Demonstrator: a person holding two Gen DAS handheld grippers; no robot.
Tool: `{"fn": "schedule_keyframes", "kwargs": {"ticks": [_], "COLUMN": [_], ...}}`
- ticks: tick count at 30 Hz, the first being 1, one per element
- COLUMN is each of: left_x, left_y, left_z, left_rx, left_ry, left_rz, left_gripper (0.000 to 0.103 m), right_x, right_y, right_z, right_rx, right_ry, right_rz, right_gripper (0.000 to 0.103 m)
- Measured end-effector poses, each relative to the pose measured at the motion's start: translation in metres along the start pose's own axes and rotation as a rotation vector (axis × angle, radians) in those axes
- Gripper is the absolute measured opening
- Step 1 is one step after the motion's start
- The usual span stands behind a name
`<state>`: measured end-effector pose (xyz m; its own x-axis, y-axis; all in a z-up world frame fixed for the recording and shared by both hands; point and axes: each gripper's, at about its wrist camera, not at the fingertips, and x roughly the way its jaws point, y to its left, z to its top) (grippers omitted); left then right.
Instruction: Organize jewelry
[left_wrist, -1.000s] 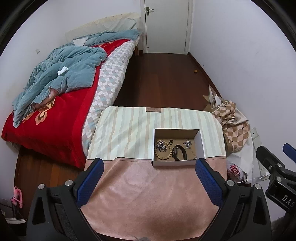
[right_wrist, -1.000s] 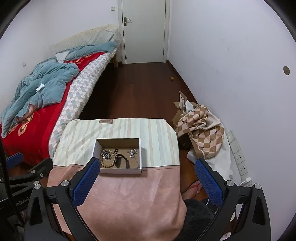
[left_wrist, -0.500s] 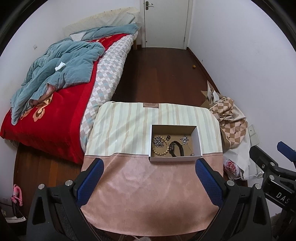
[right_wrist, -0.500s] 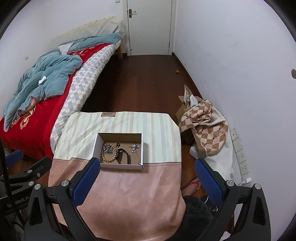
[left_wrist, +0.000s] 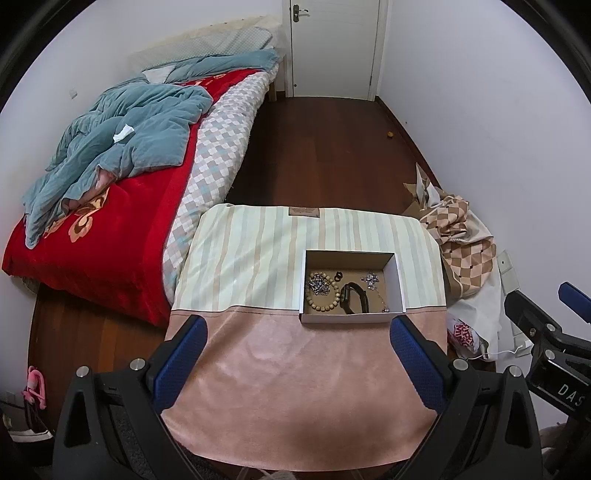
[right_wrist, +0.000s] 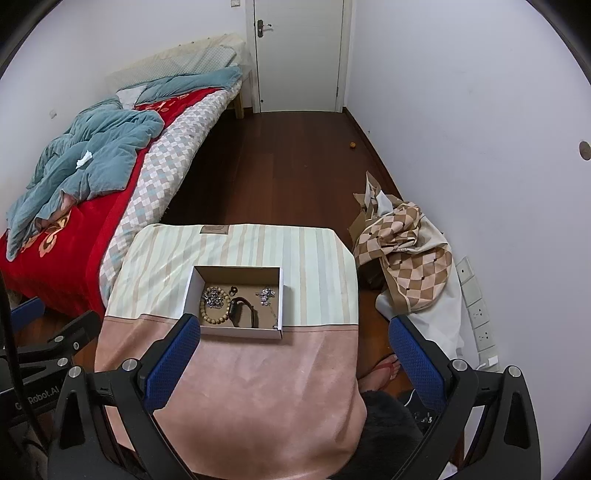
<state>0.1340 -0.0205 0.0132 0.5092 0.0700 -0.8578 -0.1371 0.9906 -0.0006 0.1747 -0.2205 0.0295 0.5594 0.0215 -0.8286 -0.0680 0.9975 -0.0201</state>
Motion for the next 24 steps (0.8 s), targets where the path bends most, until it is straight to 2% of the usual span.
{"fn": "schedule_keyframes", "kwargs": {"ticks": [24], "left_x": [-0.0088], "left_y": [-0.0025], "left_z": [-0.0007], "left_rx": [-0.002], "left_ry": [-0.026], "left_rz": [0.021], "left_gripper": [0.101], "right_x": [-0.0034], "right_y": [0.0033], "right_z": [-0.0031], "right_rx": [-0.010], "right_ry": [-0.004], "right_rz": [0.003], "right_gripper": [0.103]}}
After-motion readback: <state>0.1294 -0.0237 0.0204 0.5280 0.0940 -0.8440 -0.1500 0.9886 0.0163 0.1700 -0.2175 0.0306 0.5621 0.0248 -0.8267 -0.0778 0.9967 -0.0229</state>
